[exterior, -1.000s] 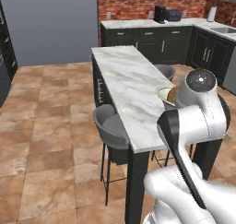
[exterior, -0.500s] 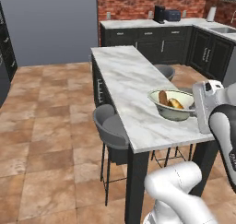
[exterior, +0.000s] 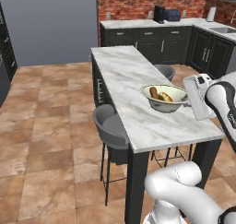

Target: Pick up the heated bread from the toaster oven and place it in the bowl. Then move the bread bowl to the dining counter.

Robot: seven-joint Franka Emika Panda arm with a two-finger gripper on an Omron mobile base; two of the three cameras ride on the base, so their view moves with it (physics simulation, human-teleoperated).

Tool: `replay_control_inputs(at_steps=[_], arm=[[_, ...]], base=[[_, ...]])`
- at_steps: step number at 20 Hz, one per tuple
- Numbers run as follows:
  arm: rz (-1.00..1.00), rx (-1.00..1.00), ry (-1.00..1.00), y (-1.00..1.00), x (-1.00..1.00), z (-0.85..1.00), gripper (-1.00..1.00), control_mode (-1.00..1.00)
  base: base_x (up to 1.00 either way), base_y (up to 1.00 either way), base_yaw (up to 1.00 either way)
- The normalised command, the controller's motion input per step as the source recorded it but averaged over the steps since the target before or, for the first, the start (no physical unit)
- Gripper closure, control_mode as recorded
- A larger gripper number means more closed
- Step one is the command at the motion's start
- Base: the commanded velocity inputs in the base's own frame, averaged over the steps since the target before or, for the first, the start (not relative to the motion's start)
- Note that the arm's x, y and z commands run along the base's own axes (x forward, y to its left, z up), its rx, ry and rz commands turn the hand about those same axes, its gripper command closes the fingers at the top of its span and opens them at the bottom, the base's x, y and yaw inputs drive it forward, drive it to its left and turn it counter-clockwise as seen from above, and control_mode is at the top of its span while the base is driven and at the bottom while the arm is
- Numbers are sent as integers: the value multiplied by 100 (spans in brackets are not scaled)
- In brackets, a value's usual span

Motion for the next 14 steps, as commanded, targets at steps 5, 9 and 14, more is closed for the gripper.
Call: replay_control_inputs(at_steps=[5,9,14], arm=[[0,-4,0,-6,84,-22,100,-100],[0,-6,0,-8,82,-59,100,-100],[0,-4,0,-10,92,-50,100,-100]], base=[[0,0,0],[0,0,0],[0,0,0]])
